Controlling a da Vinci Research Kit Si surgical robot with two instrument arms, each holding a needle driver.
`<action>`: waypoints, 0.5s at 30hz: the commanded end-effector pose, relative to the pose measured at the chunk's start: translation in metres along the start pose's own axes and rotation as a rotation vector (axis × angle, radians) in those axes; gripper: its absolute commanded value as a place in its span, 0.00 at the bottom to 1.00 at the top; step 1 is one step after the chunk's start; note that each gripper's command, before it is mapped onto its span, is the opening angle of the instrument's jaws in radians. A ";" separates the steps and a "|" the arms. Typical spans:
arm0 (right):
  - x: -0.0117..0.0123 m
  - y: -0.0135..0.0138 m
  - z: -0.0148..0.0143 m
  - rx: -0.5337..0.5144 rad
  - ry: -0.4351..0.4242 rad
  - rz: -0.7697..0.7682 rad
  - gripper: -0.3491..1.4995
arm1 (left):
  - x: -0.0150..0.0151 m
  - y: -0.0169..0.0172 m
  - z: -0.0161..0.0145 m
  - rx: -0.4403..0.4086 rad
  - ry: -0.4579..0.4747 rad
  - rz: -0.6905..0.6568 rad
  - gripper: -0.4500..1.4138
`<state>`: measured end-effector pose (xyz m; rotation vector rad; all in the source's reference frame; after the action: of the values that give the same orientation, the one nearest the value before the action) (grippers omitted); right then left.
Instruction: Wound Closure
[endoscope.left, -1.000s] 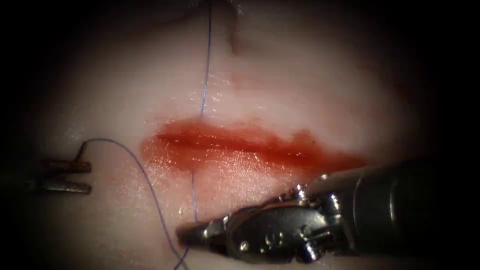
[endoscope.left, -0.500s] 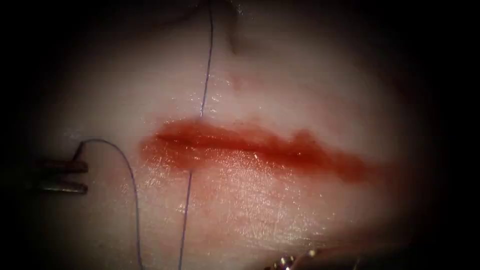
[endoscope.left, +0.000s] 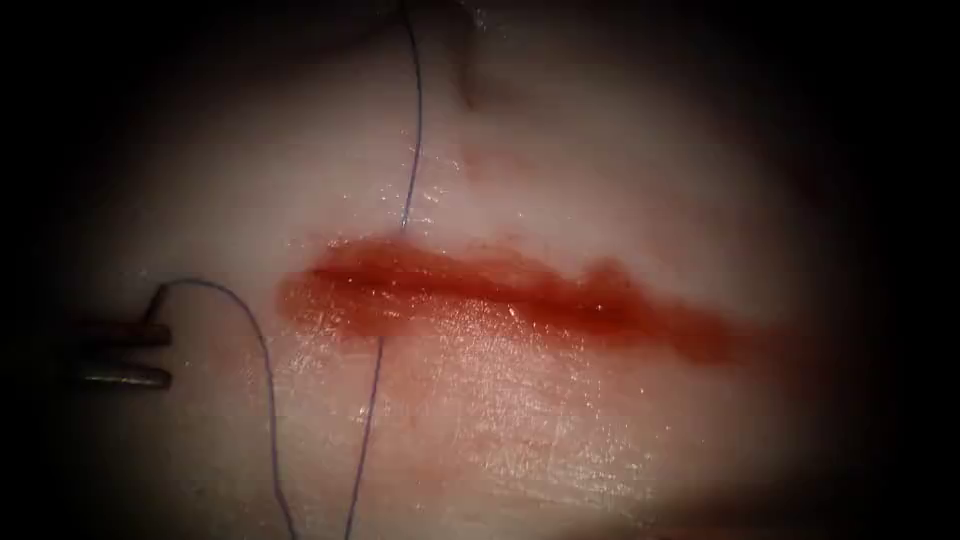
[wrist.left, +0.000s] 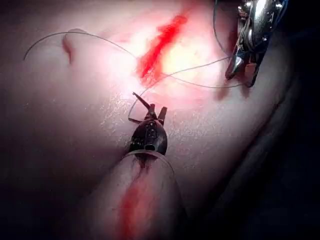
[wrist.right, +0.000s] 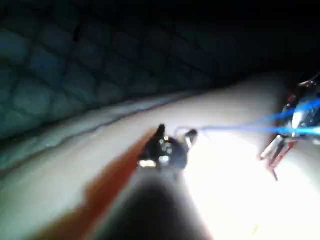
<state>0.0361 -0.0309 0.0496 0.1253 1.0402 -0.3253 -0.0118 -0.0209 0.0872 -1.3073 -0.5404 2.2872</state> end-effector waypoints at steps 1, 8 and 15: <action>-0.0016 0.0009 -0.0015 -0.036 0.000 0.041 0.82 | -0.0006 0.0005 0.0009 -0.003 0.000 -0.003 0.05; -0.0064 0.0043 -0.0020 -0.153 0.011 0.114 0.83 | -0.0007 0.0006 0.0011 0.000 0.000 -0.003 0.04; -0.0100 0.0037 0.0034 -0.127 0.019 -0.029 0.75 | -0.0009 0.0006 0.0012 0.001 0.000 -0.002 0.04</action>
<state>0.0349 -0.0255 0.0593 -0.0081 1.0785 -0.2847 -0.0120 -0.0212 0.0875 -1.3062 -0.5340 2.2882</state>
